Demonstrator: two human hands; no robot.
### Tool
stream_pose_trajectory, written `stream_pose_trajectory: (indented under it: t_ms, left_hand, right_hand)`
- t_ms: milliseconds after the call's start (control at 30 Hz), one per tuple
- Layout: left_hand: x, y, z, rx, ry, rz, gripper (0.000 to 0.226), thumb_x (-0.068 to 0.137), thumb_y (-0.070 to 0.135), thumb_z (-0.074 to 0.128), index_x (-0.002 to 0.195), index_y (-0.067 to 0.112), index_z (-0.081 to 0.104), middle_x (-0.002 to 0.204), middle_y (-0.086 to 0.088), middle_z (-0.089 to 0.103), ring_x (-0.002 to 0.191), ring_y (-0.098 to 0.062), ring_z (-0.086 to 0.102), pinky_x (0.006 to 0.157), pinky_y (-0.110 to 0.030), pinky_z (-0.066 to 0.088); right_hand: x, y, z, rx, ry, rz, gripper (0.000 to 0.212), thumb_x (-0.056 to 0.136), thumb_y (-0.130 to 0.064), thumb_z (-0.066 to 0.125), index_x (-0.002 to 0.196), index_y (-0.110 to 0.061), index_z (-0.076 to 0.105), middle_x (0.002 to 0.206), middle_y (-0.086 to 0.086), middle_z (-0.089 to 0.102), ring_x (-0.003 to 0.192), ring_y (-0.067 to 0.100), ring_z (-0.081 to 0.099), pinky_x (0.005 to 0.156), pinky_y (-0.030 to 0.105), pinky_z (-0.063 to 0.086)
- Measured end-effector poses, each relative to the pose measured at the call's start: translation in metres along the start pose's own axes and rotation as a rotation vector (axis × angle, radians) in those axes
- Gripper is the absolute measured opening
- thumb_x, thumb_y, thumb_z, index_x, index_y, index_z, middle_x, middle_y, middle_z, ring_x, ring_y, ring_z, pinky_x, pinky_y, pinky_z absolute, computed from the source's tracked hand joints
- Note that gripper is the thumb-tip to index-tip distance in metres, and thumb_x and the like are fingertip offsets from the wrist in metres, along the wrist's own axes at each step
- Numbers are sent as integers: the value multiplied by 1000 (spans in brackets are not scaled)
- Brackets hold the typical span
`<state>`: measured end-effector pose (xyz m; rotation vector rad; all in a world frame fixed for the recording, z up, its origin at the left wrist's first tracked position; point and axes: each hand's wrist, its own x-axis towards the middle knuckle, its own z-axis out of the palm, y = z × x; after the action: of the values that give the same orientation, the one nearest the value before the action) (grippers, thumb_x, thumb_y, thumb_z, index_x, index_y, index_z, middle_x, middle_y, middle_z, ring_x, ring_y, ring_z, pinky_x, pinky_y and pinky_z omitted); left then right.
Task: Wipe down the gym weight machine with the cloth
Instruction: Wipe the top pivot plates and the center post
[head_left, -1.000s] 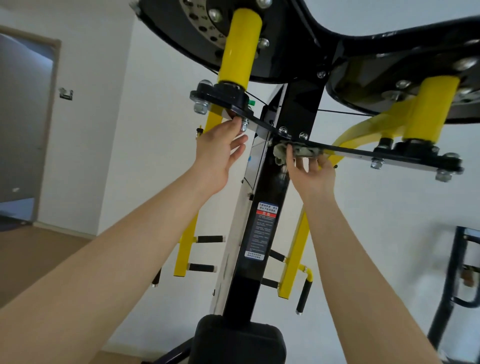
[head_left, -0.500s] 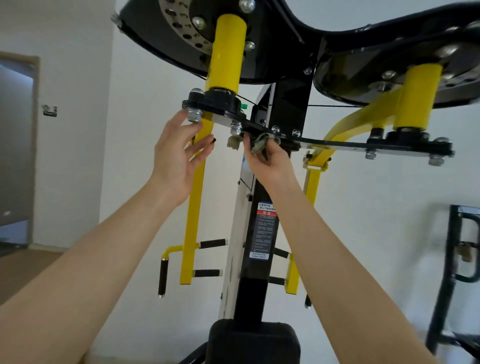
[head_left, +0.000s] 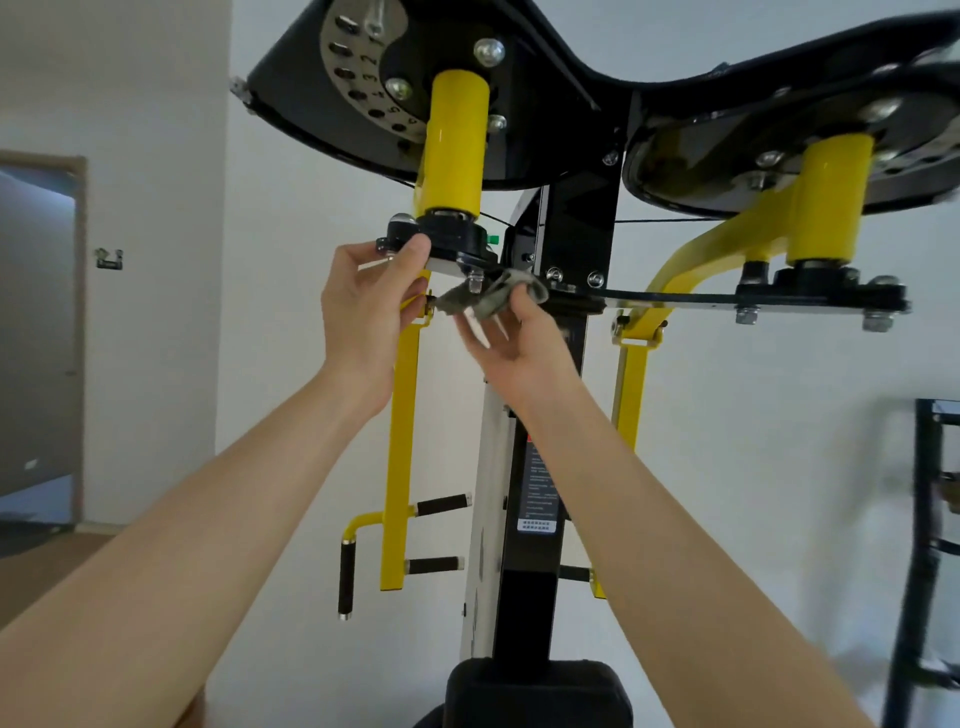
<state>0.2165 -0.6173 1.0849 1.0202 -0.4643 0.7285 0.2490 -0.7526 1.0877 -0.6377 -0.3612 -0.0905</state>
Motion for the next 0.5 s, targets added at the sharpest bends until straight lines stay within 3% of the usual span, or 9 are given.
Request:
stream_pose_trajectory:
  t_ms: [133,200,333,433,500]
  left_hand:
    - [5,1,-5,50,-10,14,29,86,36,78,97,20,57,111,-6,73,102,-21,73,83,-29,59]
    - [11,9,-10,115,-28,-8,27,85,36,79,88,22,56,105,-4,74,103,-20,72,84,-31,58]
    - [20,25,-20,247,-138,-30,27,84,37,78,80,23,55,93,2,72,105,-19,70,90,-38,52]
    - [20,30,-26,232,-192,-48,27,90,38,71,79,22,53,89,4,71,94,-14,69,82,-33,52]
    - [19,30,-28,204,-195,-58,27,93,39,68,79,21,52,89,3,70,90,-13,68,77,-31,51]
  right_hand:
    - [-6,7,6,-70,-13,20,13,99,-4,58,110,-6,62,100,15,73,112,31,67,102,48,52]
    - [-12,9,14,-55,29,36,12,98,-2,59,109,-5,62,108,19,71,114,34,66,102,47,52]
    - [-23,19,32,-52,31,79,17,98,-6,60,115,-4,61,114,19,71,111,32,67,97,45,55]
    - [-34,27,46,-137,-44,141,15,100,-13,59,113,-7,63,101,13,73,107,27,66,95,45,55]
    - [-40,29,49,-154,-87,180,13,99,-14,60,109,-7,65,103,12,73,114,27,65,97,46,54]
